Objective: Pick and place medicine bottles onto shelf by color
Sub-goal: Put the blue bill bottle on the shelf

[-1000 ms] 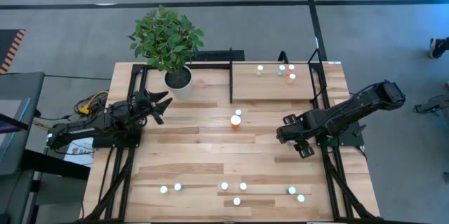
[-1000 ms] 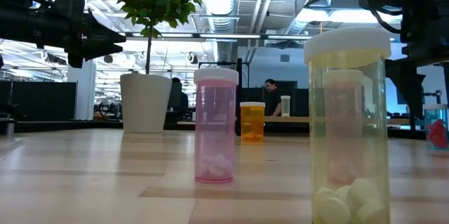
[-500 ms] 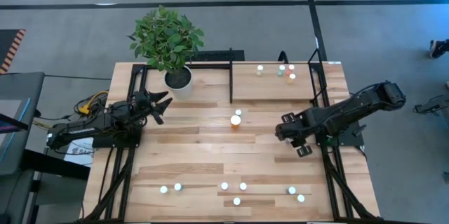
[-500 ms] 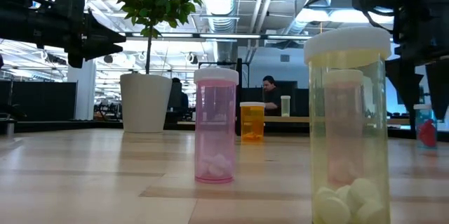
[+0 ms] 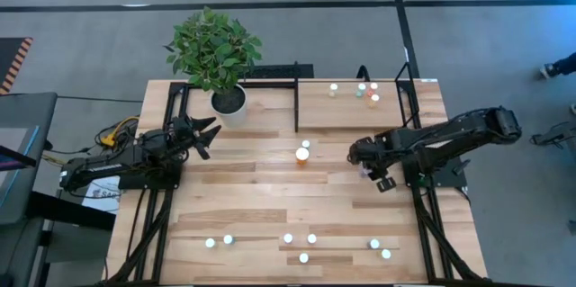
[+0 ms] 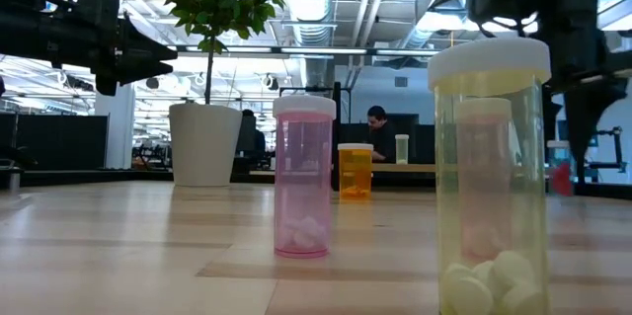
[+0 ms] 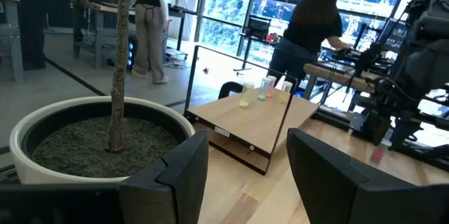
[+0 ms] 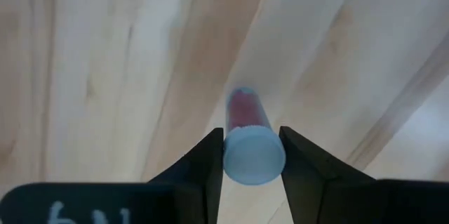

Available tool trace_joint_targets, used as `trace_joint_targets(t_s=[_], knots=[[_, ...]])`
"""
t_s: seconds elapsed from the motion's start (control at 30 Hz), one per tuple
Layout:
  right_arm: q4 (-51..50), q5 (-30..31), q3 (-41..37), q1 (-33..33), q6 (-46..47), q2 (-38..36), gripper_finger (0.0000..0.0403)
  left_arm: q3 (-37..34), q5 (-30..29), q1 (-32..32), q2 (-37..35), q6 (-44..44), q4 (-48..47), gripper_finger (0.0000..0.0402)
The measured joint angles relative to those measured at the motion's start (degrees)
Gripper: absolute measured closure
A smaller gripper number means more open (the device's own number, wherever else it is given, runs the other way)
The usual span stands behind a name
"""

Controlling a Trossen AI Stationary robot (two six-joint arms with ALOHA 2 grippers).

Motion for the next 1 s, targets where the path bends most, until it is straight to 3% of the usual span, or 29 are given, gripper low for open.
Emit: trace_joint_targets(t_s=[0.4, 1.0], knots=[[-12.78, -0.57, 9.95, -18.62, -20.75, 0.0, 0.0265, 0.0, -0.02, -0.02, 0.0, 0.0, -0.02, 0.022], [-16.87, -1.59, 13.73, -49.36, -52.29, 0.11, 0.0263, 0.0, 0.0, 0.0, 0.0, 0.0, 0.0, 0.022]])
